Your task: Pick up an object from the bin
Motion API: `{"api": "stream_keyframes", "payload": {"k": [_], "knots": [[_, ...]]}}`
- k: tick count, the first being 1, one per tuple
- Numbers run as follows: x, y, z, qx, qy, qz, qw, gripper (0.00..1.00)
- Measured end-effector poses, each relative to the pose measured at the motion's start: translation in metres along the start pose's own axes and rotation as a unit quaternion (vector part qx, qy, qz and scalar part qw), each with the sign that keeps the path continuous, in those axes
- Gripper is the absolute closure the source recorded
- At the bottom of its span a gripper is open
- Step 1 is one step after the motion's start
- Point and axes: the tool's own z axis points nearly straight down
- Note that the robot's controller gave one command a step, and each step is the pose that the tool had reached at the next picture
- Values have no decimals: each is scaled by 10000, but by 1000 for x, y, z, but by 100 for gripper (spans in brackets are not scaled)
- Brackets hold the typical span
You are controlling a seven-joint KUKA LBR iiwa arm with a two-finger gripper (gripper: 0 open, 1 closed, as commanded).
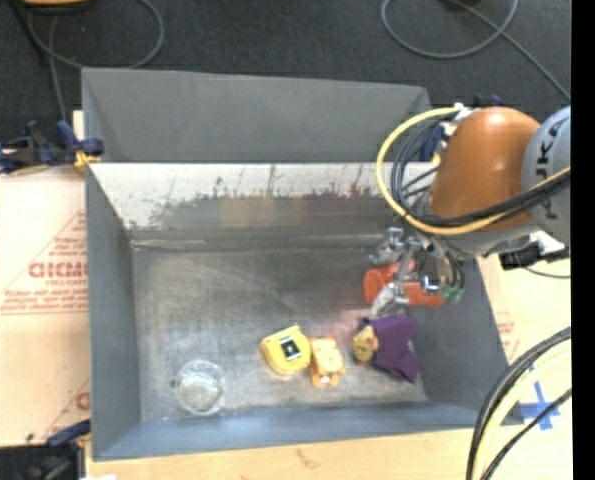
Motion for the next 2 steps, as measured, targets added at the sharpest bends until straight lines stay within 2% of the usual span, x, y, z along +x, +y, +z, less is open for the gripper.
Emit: {"api": "stream_keyframes", "payload": {"k": [1,2], "knots": [[1,-7,-29,1,86,31,10000,100],[0,5,-92,3,49,22,10000,100]]}}
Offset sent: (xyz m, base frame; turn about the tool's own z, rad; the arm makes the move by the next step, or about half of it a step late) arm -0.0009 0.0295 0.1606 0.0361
